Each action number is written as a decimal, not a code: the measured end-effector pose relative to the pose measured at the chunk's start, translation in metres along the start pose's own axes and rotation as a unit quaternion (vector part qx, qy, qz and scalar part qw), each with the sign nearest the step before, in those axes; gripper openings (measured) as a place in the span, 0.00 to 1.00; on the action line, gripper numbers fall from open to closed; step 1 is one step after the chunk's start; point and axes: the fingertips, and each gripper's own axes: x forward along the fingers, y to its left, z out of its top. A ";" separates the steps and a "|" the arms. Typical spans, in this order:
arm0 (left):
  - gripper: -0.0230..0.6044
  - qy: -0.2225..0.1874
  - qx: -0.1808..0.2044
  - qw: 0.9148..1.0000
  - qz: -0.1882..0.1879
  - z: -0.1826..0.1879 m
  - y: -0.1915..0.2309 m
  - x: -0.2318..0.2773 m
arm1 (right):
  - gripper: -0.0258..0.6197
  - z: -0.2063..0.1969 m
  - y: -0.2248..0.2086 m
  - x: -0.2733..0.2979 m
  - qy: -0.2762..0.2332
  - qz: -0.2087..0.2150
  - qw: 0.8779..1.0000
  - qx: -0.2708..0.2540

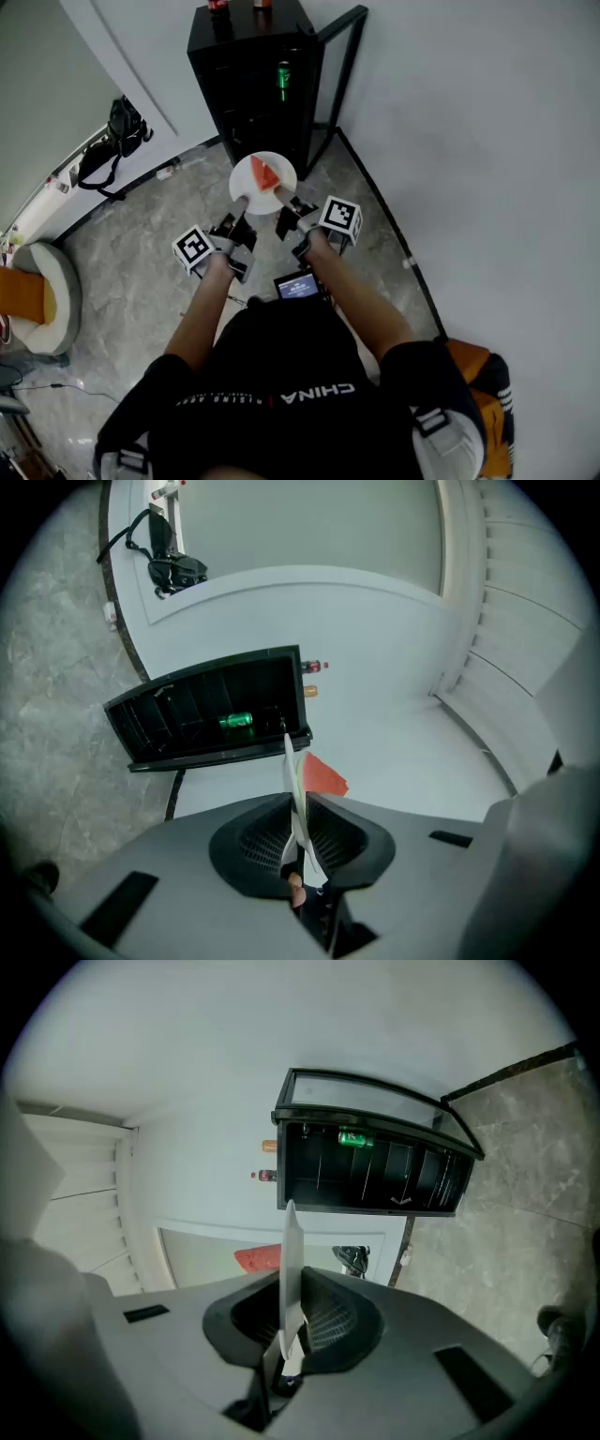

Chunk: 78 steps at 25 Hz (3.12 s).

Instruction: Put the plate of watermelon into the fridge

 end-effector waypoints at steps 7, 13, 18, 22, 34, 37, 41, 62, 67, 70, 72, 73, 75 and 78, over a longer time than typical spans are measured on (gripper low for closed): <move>0.12 -0.014 -0.010 1.000 -0.009 0.004 0.001 -0.002 | 0.10 -0.002 0.000 0.004 0.006 0.006 1.000 0.000; 0.12 -0.011 -0.009 1.000 -0.002 0.006 0.003 -0.002 | 0.10 -0.002 -0.001 0.007 0.005 0.001 1.000 0.003; 0.12 -0.005 -0.012 1.000 0.000 0.003 0.006 -0.001 | 0.10 -0.001 -0.004 0.004 0.004 0.002 1.000 0.001; 0.12 -0.006 -0.015 1.000 -0.002 0.002 0.009 -0.003 | 0.10 -0.002 -0.006 0.004 0.006 -0.001 1.000 -0.002; 0.12 -0.003 -0.012 1.000 -0.001 -0.001 0.012 -0.006 | 0.10 -0.004 -0.010 0.002 0.011 -0.004 1.000 0.000; 0.12 -0.003 -0.010 1.000 -0.001 -0.001 0.012 -0.005 | 0.10 -0.003 -0.011 0.002 0.011 -0.004 1.000 0.002; 0.12 0.002 -0.003 1.000 -0.001 -0.003 0.012 -0.003 | 0.10 -0.001 -0.013 0.000 0.011 -0.007 1.000 0.002; 0.12 0.011 0.009 1.000 -0.001 -0.008 -0.014 -0.002 | 0.10 -0.001 0.010 -0.008 0.017 -0.019 1.000 0.000; 0.12 0.001 0.005 1.000 0.006 -0.009 -0.014 -0.002 | 0.10 0.001 0.008 -0.006 0.030 -0.016 0.999 0.006; 0.12 0.003 0.005 1.000 0.010 -0.010 -0.014 -0.003 | 0.10 0.000 0.008 -0.008 0.030 -0.019 0.999 0.009; 0.12 0.006 0.007 1.000 0.009 -0.010 -0.013 -0.002 | 0.10 0.000 0.006 -0.008 0.027 -0.020 0.999 0.012; 0.12 0.008 0.007 1.000 0.008 -0.010 -0.012 -0.001 | 0.10 0.001 0.006 -0.007 0.025 -0.019 0.999 0.013; 0.12 0.013 0.007 1.000 0.005 -0.008 -0.011 0.001 | 0.10 0.002 0.006 -0.006 0.019 -0.015 1.000 0.013; 0.12 0.022 0.008 1.000 -0.003 -0.006 -0.013 0.001 | 0.10 0.000 0.008 -0.006 0.007 -0.015 1.000 0.009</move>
